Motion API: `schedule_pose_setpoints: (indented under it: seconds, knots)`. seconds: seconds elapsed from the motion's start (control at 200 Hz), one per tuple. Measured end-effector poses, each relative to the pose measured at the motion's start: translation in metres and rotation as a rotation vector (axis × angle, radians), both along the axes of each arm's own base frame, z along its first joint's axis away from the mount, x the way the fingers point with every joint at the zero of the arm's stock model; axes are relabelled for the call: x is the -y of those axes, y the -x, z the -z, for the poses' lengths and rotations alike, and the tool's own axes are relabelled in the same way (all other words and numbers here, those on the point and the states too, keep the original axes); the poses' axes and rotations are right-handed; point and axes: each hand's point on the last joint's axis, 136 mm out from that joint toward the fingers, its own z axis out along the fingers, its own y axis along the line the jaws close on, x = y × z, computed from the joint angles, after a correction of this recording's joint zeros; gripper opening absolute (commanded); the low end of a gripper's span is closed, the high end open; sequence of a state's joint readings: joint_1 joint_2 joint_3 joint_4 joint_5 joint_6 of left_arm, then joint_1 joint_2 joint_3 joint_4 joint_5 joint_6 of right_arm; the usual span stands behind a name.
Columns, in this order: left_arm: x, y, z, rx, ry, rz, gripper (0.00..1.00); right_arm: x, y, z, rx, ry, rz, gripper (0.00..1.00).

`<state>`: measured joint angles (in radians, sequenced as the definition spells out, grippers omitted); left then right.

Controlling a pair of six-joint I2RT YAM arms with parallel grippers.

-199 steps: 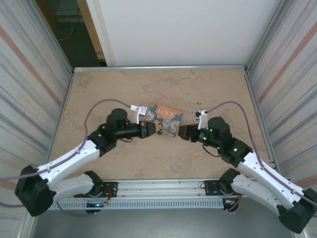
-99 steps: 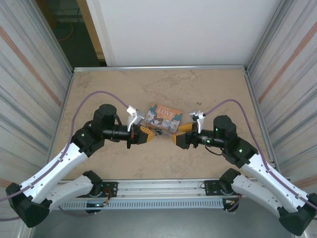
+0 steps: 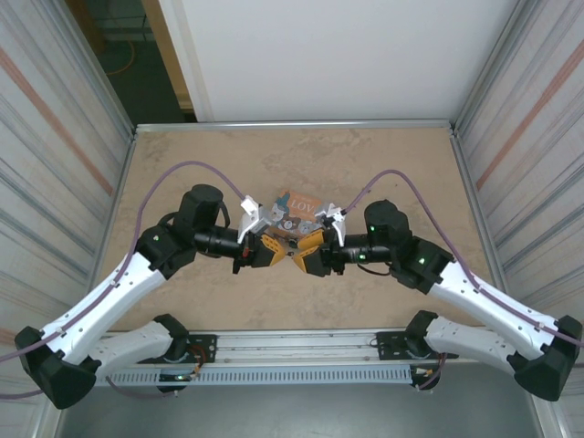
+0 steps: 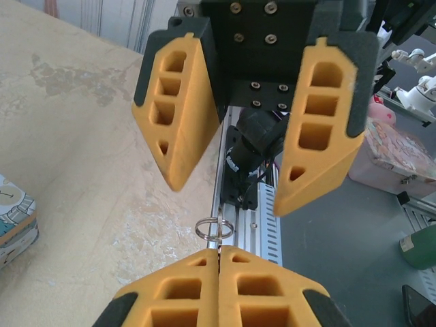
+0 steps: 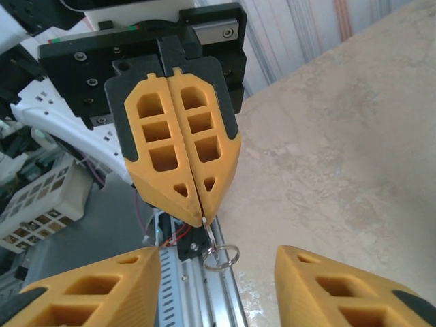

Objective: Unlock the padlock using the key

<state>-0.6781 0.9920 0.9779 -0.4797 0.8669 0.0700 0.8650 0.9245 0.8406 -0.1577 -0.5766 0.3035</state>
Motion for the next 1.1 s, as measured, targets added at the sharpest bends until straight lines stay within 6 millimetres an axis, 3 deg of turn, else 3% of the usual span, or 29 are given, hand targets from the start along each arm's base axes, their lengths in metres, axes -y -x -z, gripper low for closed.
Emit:
schedule_pose_setpoints:
  seconds: [0.25,0.606,0.837,0.917,0.962,1.012,1.057,1.102]
  knots:
    - [0.000,0.001,0.000,0.009,0.003,0.008,0.00,-0.011,0.001,0.012,-0.033,0.033,-0.026,0.25]
    - [-0.002,0.001,0.003,0.006,-0.014,0.008,0.00,-0.012,0.003,0.010,-0.033,0.027,-0.043,0.02]
    - [-0.002,0.001,0.004,0.009,-0.017,0.010,0.00,-0.011,0.004,0.011,-0.036,0.029,-0.043,0.00]
    - [-0.002,0.001,0.003,0.009,-0.018,0.009,0.08,-0.011,0.003,0.011,-0.035,0.029,-0.041,0.00]
    - [-0.002,0.000,0.004,0.011,-0.019,0.005,0.24,-0.011,0.002,0.011,-0.033,0.031,-0.035,0.00]
    - [-0.002,-0.002,0.004,0.012,-0.023,-0.006,0.33,-0.011,0.000,0.012,-0.028,0.038,-0.021,0.00]
    - [-0.004,-0.005,0.003,0.002,-0.024,-0.026,0.47,-0.010,-0.002,0.014,-0.023,0.047,-0.004,0.00]
    - [-0.007,-0.011,0.001,-0.002,-0.017,-0.056,0.51,-0.009,-0.006,0.016,-0.015,0.059,0.019,0.00]
